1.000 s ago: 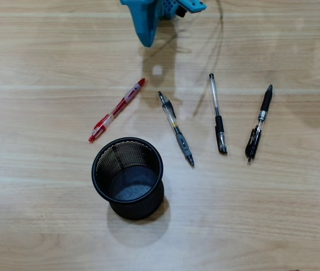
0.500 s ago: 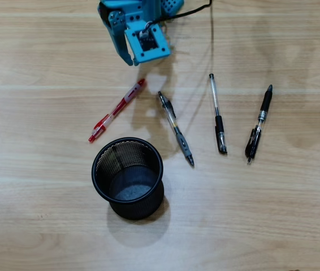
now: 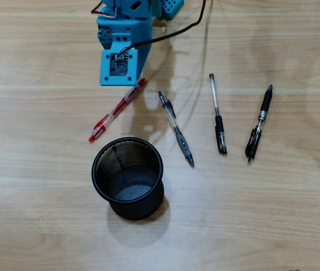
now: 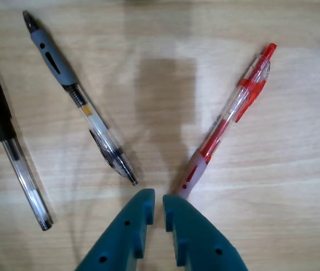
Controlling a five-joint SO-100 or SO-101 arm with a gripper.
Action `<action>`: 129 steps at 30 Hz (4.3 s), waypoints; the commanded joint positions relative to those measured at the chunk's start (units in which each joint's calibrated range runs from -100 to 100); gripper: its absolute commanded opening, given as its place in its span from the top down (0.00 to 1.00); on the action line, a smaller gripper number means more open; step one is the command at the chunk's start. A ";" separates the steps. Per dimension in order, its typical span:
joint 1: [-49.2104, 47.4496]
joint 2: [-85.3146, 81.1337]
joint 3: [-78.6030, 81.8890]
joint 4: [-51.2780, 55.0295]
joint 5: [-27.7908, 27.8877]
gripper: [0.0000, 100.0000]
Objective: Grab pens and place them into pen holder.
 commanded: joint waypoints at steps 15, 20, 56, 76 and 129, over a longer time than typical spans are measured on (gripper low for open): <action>6.29 18.97 -24.17 11.25 -4.58 0.98; 6.65 23.50 -28.41 12.80 -4.58 0.98; 6.92 38.29 -24.81 6.68 -4.58 0.82; 8.38 41.23 -24.72 3.41 -4.84 0.93; 1.84 2.08 -29.49 2.81 -0.36 0.98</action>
